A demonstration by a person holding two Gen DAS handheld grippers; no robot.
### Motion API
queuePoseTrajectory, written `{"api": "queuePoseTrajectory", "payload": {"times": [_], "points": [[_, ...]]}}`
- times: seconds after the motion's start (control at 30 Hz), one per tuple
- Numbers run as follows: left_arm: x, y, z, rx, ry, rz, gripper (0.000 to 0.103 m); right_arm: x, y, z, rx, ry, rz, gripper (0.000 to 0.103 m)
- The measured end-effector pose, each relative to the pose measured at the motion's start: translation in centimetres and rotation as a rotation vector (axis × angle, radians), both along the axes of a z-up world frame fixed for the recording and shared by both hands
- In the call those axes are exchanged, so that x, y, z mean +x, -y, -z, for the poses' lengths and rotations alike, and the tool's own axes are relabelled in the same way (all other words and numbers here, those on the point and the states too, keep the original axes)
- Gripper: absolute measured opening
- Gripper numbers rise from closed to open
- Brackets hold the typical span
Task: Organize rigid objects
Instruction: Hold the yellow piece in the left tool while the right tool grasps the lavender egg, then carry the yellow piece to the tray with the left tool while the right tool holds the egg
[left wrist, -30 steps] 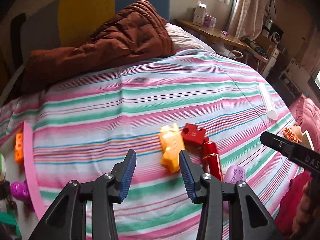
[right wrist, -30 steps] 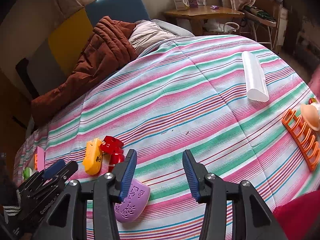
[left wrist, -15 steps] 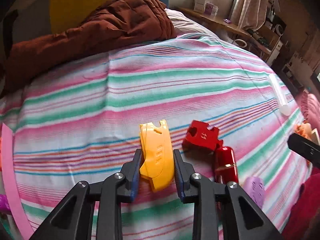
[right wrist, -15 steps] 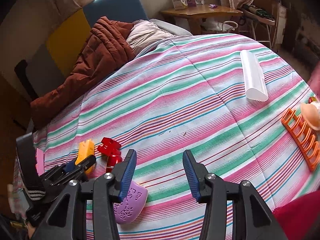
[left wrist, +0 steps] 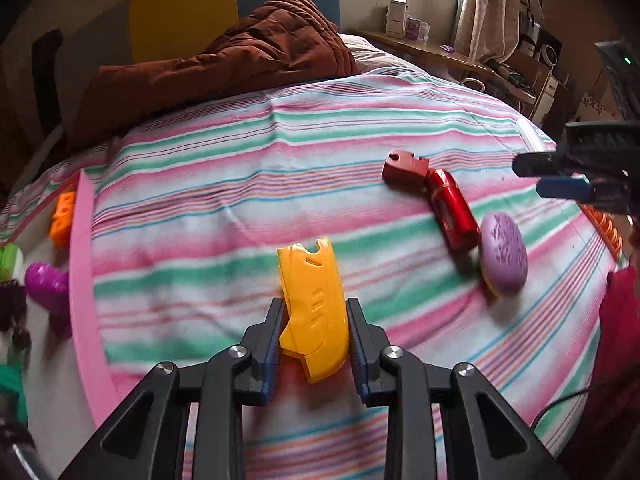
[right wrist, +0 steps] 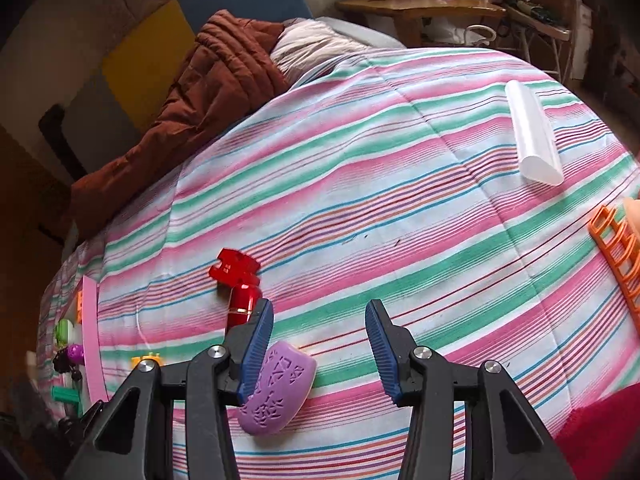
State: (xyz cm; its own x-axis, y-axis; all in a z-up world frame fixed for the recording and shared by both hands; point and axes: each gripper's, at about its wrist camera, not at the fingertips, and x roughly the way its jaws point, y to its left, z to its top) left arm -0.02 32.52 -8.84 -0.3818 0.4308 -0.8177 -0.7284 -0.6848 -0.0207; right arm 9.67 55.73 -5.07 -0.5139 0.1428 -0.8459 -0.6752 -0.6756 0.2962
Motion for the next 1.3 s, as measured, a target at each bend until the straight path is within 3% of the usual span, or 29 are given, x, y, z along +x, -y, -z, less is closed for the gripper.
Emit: {"api": "queuePoseTrajectory", "payload": {"times": [0.17,0.37,0.57,0.73,0.83,1.3], "points": [[-0.1,0.8,0.1,0.028,0.018,-0.029,0.029,-0.5,0.6,0.8,-0.008,0.03,-0.026,0.049],[0.6,0.8,0.6,0.026,-0.042,-0.024,0.029,-0.7,1.3,2.0,-0.108,0.057,-0.075,0.049],[0.9,1.0,0.6,0.036,-0.058,-0.024,0.029,-1.4,2.9,2.9,-0.118,0.112,-0.131,0.051],[1.0,1.0,0.8,0.043,-0.069,-0.032,0.029,-1.9,3.8,3.4,-0.099,0.138,-0.178,0.052],[0.9,1.1,0.8,0.048,-0.063,-0.034,0.029,-2.2,4.4,3.5,-0.047,0.163,-0.216,0.043],[1.2,1.2,0.8,0.056,-0.073,-0.035,0.029,-2.0,3.3,3.7,0.053,0.202,-0.208,0.033]]}}
